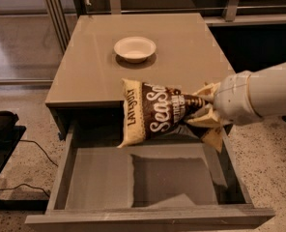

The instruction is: Pick brown chip bag from top drawer and place on counter

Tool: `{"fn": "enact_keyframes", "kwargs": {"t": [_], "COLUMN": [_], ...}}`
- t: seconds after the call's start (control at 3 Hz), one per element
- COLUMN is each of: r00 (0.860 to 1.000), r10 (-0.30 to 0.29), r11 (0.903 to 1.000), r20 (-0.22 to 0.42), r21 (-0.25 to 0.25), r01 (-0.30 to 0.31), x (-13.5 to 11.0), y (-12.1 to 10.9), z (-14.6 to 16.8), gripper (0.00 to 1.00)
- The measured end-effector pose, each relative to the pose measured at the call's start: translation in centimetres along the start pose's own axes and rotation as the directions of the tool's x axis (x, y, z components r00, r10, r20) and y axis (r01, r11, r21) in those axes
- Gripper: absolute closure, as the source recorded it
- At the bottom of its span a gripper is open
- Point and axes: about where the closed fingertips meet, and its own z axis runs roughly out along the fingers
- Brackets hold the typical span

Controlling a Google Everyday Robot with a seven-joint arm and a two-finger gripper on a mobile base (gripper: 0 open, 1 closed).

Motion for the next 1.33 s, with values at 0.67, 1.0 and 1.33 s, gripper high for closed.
{"fn": "enact_keyframes", "kwargs": {"t": [0.67, 1.0, 1.33], "r00": [0.998, 0.997, 0.995], "r10": [0.037, 0.043, 0.067], "r11": [0.9949, 0.9897, 0.9747], "r20": [-0.051, -0.058, -0.08], "r21": [0.096, 0.139, 0.218], "r01": [-0.032, -0.034, -0.048], "x": [0.4, 0.5, 1.5], "y": [-4.2, -5.4, -9.2], "z": [-4.1, -4.6, -5.7], "gripper": [1.0, 1.0, 1.0]}}
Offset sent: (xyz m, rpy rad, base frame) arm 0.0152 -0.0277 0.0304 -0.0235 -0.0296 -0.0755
